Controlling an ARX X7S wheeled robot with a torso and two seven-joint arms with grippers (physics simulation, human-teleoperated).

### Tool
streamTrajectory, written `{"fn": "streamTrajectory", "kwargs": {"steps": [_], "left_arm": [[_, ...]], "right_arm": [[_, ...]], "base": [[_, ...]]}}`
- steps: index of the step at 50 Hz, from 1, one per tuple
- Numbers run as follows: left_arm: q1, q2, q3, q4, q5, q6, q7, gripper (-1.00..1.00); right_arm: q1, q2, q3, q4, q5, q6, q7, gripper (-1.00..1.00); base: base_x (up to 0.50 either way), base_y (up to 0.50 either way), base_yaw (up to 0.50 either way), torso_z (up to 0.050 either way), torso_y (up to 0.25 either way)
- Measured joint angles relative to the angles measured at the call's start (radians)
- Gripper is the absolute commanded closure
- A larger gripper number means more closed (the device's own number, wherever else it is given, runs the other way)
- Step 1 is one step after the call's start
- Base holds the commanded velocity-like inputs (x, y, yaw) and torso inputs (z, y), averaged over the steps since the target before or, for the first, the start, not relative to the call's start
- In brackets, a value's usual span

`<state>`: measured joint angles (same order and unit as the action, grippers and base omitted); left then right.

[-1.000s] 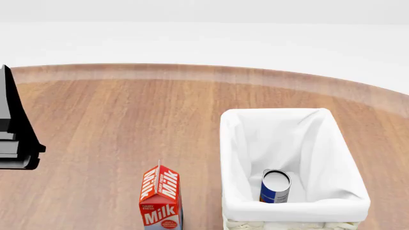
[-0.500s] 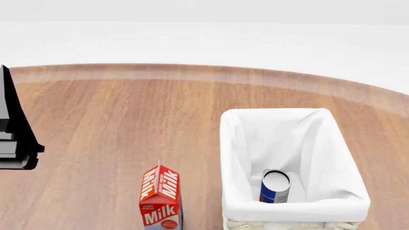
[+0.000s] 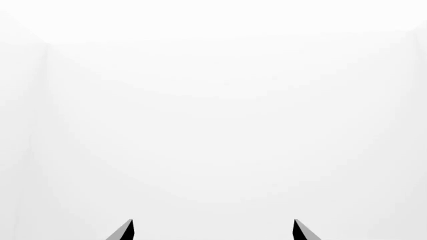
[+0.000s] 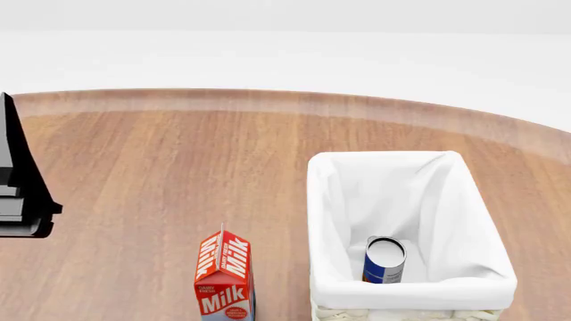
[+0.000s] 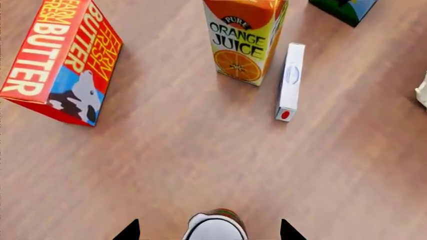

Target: Pick up the alphabet soup and the tomato sauce, and put them in the basket.

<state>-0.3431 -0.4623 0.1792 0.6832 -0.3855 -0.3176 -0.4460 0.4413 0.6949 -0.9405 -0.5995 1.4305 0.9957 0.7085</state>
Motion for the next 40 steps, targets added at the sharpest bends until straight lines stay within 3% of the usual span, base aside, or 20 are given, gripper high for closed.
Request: {"fn": "streamTrajectory", "kwargs": {"steps": [40], "left_arm": [[0.001, -0.007, 0.004, 0.0, -0.005, 0.004, -0.007, -1.0]], "right_arm": [[-0.077, 0.008, -0.04, 0.046, -0.095, -0.054, -0.071, -1.0]], "base": [[0.0, 0.0, 0.0, 0.0, 0.0]]}}
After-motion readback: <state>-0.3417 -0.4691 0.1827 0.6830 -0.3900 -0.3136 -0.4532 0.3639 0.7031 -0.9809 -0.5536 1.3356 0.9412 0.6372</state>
